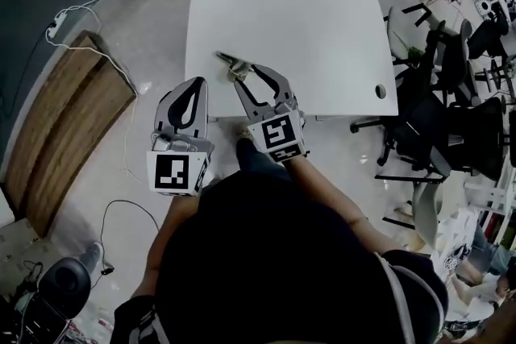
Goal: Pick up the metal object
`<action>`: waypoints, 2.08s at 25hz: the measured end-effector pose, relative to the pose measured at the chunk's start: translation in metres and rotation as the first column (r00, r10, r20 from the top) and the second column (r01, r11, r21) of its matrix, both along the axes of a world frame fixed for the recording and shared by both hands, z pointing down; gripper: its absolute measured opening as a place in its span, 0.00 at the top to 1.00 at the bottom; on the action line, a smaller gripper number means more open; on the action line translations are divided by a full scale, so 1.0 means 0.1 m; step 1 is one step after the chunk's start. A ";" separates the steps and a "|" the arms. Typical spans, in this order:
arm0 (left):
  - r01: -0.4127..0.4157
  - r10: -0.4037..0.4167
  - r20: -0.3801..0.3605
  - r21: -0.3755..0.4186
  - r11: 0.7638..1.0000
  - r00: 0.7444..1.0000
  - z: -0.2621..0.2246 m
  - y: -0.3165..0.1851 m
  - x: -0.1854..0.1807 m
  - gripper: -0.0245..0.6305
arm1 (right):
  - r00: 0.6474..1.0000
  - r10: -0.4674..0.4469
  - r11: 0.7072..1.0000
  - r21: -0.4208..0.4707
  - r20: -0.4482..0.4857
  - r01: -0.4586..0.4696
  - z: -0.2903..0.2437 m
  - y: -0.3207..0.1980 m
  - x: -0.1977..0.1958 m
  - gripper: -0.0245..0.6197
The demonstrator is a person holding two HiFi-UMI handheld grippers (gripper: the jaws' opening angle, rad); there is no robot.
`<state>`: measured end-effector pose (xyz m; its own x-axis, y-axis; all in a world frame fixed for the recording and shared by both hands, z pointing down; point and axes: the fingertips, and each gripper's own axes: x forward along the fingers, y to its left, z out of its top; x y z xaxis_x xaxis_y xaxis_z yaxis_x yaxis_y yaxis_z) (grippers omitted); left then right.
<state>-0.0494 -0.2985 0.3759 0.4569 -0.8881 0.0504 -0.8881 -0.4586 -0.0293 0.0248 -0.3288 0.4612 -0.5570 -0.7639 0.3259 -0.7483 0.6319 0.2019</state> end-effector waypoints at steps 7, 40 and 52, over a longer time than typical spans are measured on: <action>0.101 -0.100 0.018 -0.054 0.993 0.995 0.31 -0.48 -0.01 0.93 | 0.970 -0.193 0.977 -0.122 -0.149 0.175 0.73 -0.40 -0.12 0.71; 0.004 0.013 0.088 -0.196 0.981 0.996 0.56 -1.17 -0.30 0.93 | 0.637 -0.352 0.930 -0.336 -0.686 0.152 1.81 -0.79 -0.20 0.85; -0.043 0.057 0.071 -0.193 0.980 0.996 0.54 -1.24 -0.24 0.93 | 0.613 -0.274 0.961 -0.241 -0.741 0.138 1.46 -0.99 0.04 0.92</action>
<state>-0.0736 -0.4229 0.4303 0.4889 -0.8349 0.2530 -0.8625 -0.5060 -0.0034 0.0292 -0.4281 0.6067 -0.1926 -0.5662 0.8014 -0.2144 0.8213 0.5287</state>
